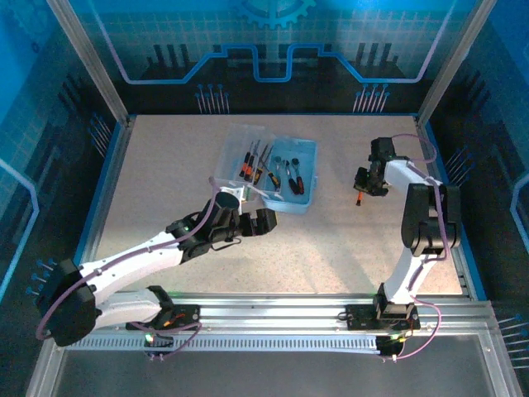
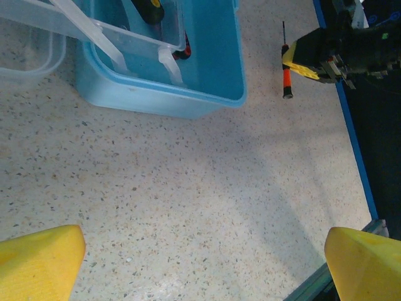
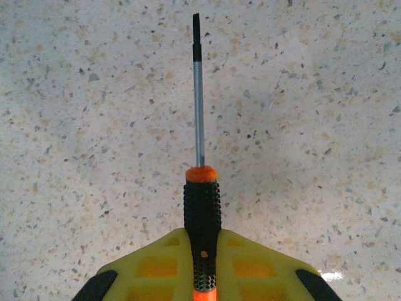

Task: Pack the tool kit

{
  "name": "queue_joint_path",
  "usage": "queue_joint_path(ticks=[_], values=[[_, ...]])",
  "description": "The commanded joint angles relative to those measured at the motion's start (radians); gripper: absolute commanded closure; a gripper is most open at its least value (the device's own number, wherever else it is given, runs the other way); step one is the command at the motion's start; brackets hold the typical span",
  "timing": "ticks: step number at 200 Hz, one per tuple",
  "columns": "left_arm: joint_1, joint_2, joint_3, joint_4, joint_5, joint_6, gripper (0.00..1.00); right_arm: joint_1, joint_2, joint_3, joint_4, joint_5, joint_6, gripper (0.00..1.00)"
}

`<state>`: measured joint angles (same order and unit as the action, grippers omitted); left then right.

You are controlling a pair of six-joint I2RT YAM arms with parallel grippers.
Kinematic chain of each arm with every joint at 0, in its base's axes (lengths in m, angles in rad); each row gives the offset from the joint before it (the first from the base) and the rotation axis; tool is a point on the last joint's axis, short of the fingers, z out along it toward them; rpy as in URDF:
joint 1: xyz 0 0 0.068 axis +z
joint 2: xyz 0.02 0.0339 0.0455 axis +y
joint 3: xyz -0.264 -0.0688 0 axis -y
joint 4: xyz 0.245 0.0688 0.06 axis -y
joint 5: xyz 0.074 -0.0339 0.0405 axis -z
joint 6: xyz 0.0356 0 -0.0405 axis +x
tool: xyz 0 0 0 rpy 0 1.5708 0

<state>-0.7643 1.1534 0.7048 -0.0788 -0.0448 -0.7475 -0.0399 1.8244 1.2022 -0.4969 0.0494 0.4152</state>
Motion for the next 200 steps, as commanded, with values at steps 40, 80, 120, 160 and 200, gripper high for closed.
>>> queue_joint_path(ticks=[40, 80, 120, 160, 200], values=[[0.004, -0.059, -0.018, -0.062, -0.093, 0.037, 0.01, 0.045, -0.148, -0.035, 0.009, 0.025, 0.018, 0.88], [0.044, -0.111, -0.041, -0.087, -0.114, 0.033, 0.01, 0.111, -0.240, -0.032, -0.006, 0.079, 0.019, 0.88], [0.128, -0.174, -0.065, -0.140, -0.160, 0.040, 0.01, 0.218, -0.297, -0.005, -0.008, 0.066, 0.080, 0.89], [0.291, -0.244, -0.105, -0.225, -0.192, -0.028, 0.01, 0.366, -0.280, 0.060, 0.041, 0.002, 0.187, 0.89], [0.360, -0.319, -0.119, -0.336, -0.245, -0.042, 0.01, 0.504, -0.202, 0.183, 0.098, -0.029, 0.275, 0.88]])
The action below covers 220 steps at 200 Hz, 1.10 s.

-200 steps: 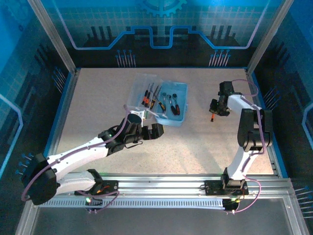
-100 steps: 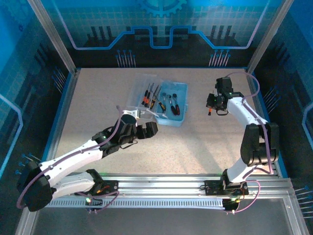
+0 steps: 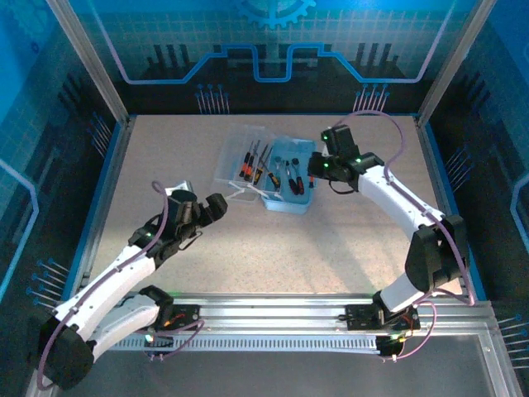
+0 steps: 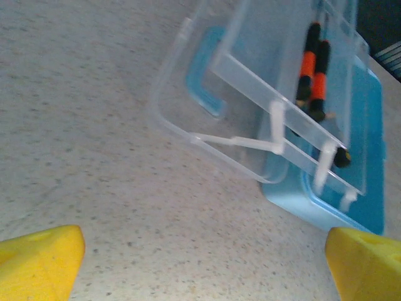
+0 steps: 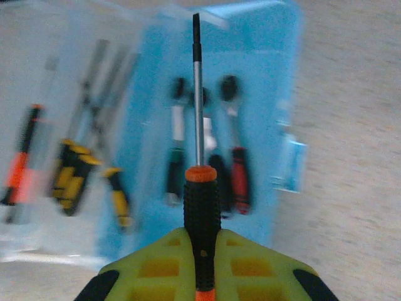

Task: Pack the tool kit

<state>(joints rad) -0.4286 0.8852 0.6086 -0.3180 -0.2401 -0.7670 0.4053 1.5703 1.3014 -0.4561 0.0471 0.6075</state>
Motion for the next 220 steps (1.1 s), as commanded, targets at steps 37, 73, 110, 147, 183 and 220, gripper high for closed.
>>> queue_joint_path(ticks=[37, 73, 110, 147, 183, 220], values=[[0.034, -0.134, -0.066, -0.117, -0.047, -0.046, 0.01, 0.157, 0.177, 0.233, 0.087, -0.028, 0.150, 0.88], [0.035, -0.195, -0.088, -0.138, -0.049, -0.055, 0.01, 0.224, 0.292, 0.338, 0.122, 0.021, 0.235, 0.88], [0.035, -0.256, -0.104, -0.146, -0.056, -0.056, 0.01, 0.269, 0.389, 0.411, 0.125, 0.086, 0.280, 0.88], [0.035, -0.281, -0.111, -0.154, -0.056, -0.051, 0.01, 0.274, 0.435, 0.421, 0.127, 0.129, 0.303, 0.88], [0.035, -0.283, -0.118, -0.143, -0.045, -0.056, 0.01, 0.275, 0.459, 0.420, 0.123, 0.156, 0.301, 0.88], [0.035, -0.281, -0.124, -0.119, -0.035, -0.061, 0.01, 0.274, 0.482, 0.438, 0.097, 0.169, 0.282, 0.84]])
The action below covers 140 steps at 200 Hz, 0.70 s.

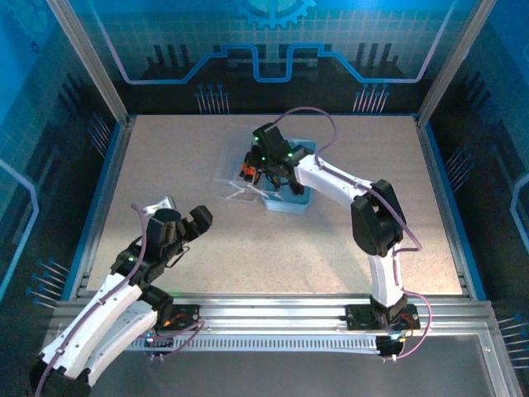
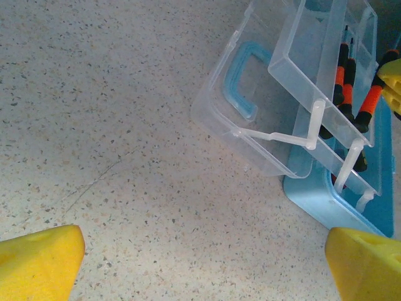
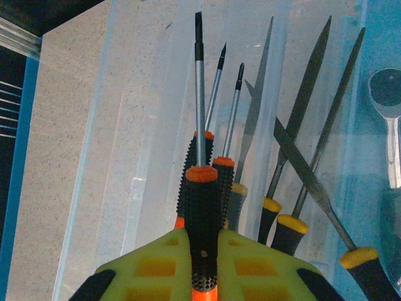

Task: Pack the tool kit

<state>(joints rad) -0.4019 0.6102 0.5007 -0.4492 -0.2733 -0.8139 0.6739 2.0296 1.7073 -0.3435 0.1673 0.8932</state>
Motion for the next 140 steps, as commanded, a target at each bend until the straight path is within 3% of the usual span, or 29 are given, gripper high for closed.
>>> queue_joint_path(ticks=[1, 54, 140], values=[[0.009, -0.006, -0.016, 0.013, -0.002, -0.014, 0.01, 0.006, 0.023, 0.032, -0.015, 0.049, -0.004, 0.84], [0.008, 0.004, -0.004, 0.017, -0.005, -0.011, 0.01, 0.000, 0.023, 0.030, -0.020, 0.046, -0.004, 0.75], [0.012, 0.129, 0.088, 0.059, -0.005, 0.055, 0.01, -0.006, -0.104, -0.034, -0.003, 0.063, -0.097, 0.74]])
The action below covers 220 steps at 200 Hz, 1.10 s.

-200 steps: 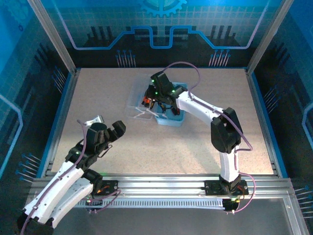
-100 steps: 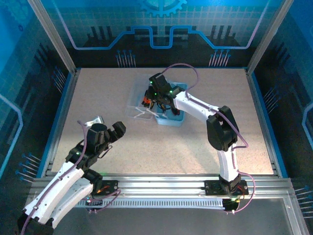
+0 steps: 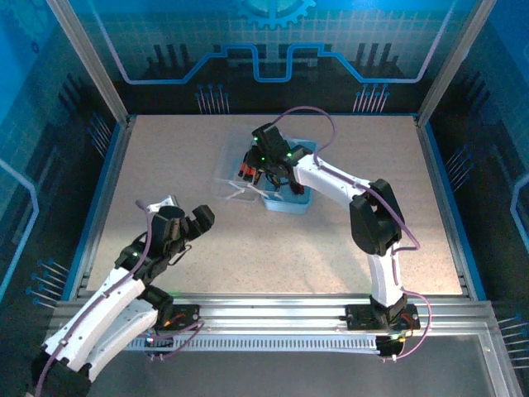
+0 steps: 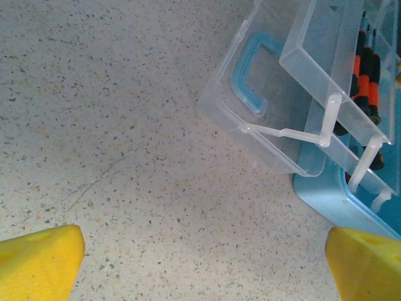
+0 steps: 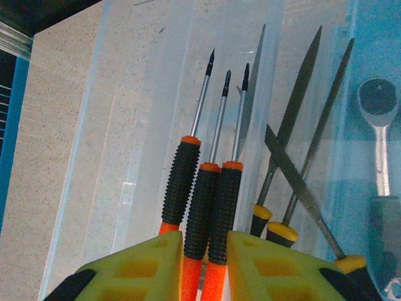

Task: Pack the tool kit

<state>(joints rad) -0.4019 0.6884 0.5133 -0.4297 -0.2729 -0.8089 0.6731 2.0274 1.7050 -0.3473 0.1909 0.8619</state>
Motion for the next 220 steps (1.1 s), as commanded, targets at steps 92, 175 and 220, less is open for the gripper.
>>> queue_joint_path(ticks=[92, 175, 220], values=[[0.155, 0.688, 0.645, -0.065, 0.180, 0.318, 0.22, -0.260, -0.407, -0.351, -0.134, -0.158, -0.395, 0.60], [0.187, 1.110, 1.027, -0.243, 0.165, 0.485, 0.48, -0.423, -0.455, -0.584, -0.057, -0.323, -0.444, 0.58], [0.181, 1.143, 1.004, -0.219, 0.199, 0.498, 0.60, -0.432, -0.472, -0.668, 0.047, -0.344, -0.421, 0.60]])
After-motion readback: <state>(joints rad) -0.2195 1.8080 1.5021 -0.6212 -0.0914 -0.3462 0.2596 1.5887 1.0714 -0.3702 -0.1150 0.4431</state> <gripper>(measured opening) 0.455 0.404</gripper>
